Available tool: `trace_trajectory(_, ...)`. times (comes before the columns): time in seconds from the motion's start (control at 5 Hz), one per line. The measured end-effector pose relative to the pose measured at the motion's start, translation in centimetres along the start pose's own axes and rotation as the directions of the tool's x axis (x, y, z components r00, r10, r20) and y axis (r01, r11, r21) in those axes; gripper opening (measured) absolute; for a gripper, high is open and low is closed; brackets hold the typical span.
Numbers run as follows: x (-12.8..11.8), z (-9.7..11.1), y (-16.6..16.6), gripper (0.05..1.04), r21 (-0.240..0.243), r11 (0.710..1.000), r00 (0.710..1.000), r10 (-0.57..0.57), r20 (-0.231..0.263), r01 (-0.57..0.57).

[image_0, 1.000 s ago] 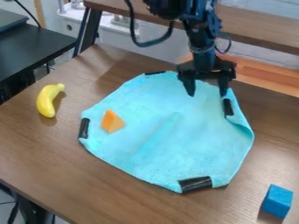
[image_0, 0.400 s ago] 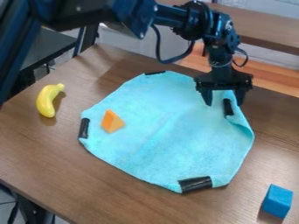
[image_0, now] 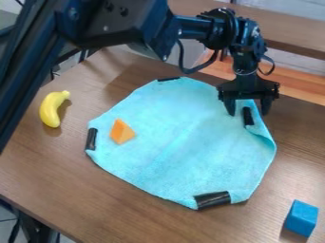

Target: Fold the cloth from left to right

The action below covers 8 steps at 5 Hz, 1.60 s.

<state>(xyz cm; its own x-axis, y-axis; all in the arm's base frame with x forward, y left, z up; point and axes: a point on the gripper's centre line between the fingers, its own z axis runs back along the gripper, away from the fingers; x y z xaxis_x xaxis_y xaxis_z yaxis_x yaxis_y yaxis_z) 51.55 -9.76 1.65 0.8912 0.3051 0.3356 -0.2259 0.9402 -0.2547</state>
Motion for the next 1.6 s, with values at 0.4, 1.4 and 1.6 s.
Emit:
trace_trajectory(0.4,0.0,-0.9,0.2,0.378,0.022,1.000,1.000,0.000,0.005,0.000)
trace_trajectory(1.4,-0.4,3.4,3.2,0.051,-0.031,0.999,1.000,0.014,0.024,-0.013)
trace_trajectory(1.6,-0.8,6.1,6.9,0.051,-0.030,0.998,0.999,0.052,0.015,-0.051)
